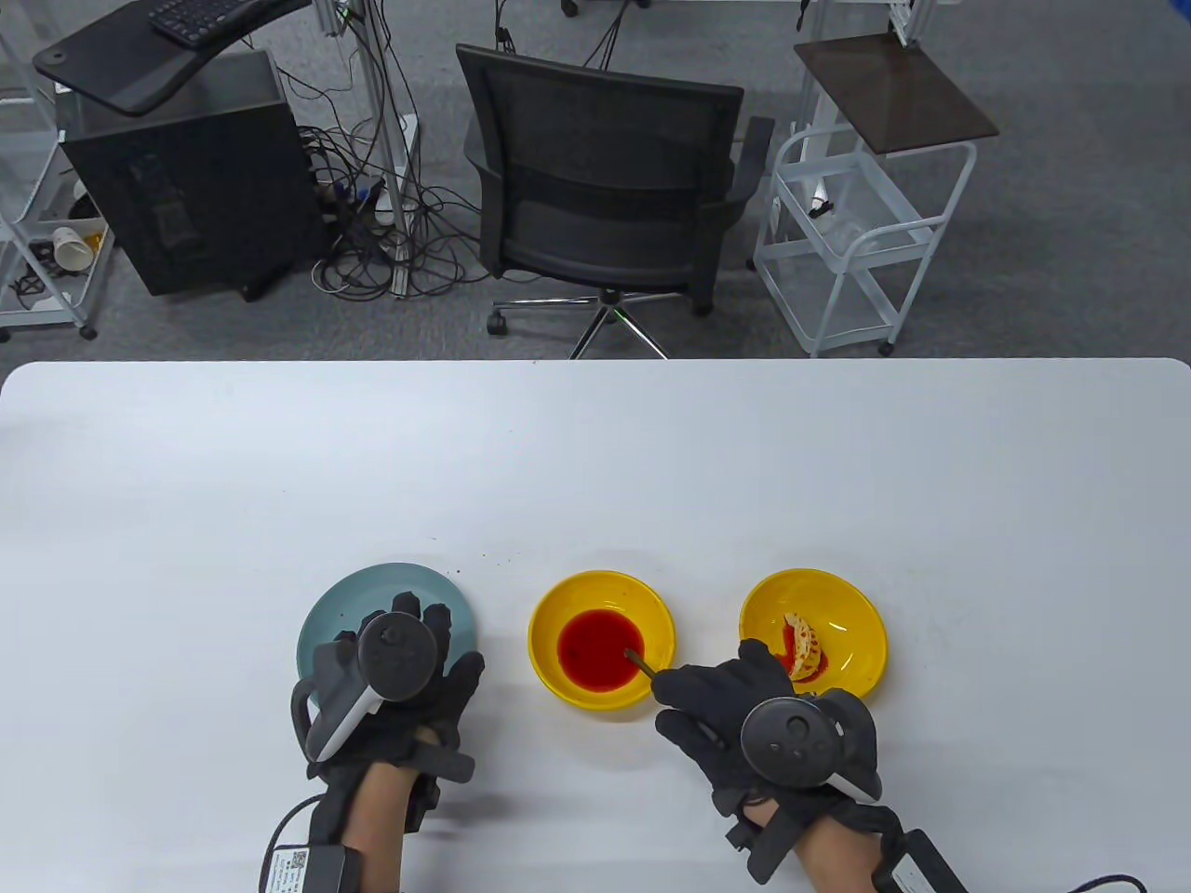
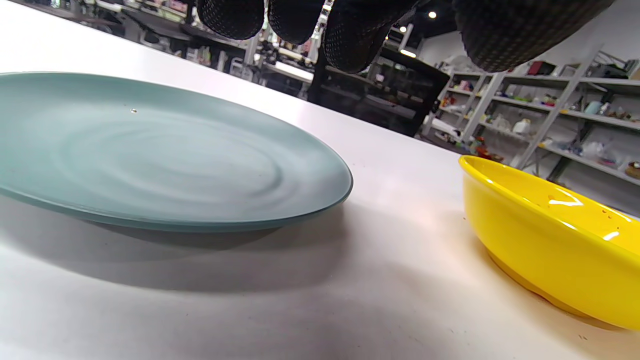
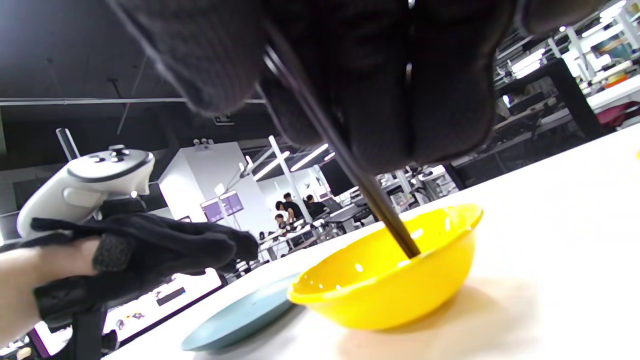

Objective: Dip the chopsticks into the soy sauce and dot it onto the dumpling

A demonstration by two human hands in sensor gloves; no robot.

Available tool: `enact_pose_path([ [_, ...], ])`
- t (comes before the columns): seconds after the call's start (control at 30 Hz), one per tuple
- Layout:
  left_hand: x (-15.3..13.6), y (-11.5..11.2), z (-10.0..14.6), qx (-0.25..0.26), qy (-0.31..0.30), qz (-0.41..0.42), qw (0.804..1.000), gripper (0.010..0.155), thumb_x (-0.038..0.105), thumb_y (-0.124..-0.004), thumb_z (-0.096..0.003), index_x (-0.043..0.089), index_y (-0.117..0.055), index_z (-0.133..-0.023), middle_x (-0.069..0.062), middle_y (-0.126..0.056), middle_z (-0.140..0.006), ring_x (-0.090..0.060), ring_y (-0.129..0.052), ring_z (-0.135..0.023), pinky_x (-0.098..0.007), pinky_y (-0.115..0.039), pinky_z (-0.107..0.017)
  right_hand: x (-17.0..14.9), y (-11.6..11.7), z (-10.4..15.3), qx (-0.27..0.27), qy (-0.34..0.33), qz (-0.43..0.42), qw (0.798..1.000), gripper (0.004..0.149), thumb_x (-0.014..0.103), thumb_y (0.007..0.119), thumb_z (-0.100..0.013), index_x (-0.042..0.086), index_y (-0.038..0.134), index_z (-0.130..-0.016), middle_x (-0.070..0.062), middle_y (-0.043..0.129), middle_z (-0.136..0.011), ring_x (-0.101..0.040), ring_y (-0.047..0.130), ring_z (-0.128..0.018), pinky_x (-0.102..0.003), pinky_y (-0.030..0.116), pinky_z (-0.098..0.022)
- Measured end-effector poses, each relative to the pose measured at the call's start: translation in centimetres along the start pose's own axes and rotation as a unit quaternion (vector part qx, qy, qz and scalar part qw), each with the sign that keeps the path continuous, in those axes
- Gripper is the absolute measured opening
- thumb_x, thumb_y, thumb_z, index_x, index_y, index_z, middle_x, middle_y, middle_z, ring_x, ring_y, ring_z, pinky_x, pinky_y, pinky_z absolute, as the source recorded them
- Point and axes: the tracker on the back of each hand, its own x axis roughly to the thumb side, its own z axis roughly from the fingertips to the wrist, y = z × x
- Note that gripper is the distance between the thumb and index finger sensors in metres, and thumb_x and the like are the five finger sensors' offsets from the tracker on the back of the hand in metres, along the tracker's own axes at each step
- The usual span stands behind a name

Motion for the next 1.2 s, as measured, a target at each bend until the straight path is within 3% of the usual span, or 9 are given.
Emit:
enact_pose_path([
  [0.97, 0.1, -0.2, 0.0, -0.003, 0.000, -0.001, 1.000, 0.077, 0.063, -0.071, -0.0479, 0.020, -0.059, -0.110, -0.009, -0.042, -0.119, -0.047, -0.051, -0.107, -0.073, -0.036, -0.072, 0.0, -0.2, 0.1, 0.004, -0.014, -0.021, 1.000, 0.051, 0.048, 0.077, -0.042, 0.016, 0.087, -0.082, -0.015, 0.100, -0.076, -0.042, 0.099, -0.063, -0.075, 0.054, -0.066],
  [1.2, -0.1, 0.0, 0.0, -0.002, 0.004, 0.001, 1.000, 0.077, 0.063, -0.071, -0.0478, 0.020, -0.059, -0.111, -0.009, -0.042, -0.119, -0.047, -0.051, -0.107, -0.073, -0.036, -0.072, -0.9, -3.4, 0.7, -0.063, -0.006, -0.058, 0.996, 0.052, 0.047, 0.077, -0.042, 0.015, 0.086, -0.082, -0.016, 0.099, -0.076, -0.043, 0.098, -0.063, -0.075, 0.053, -0.066],
])
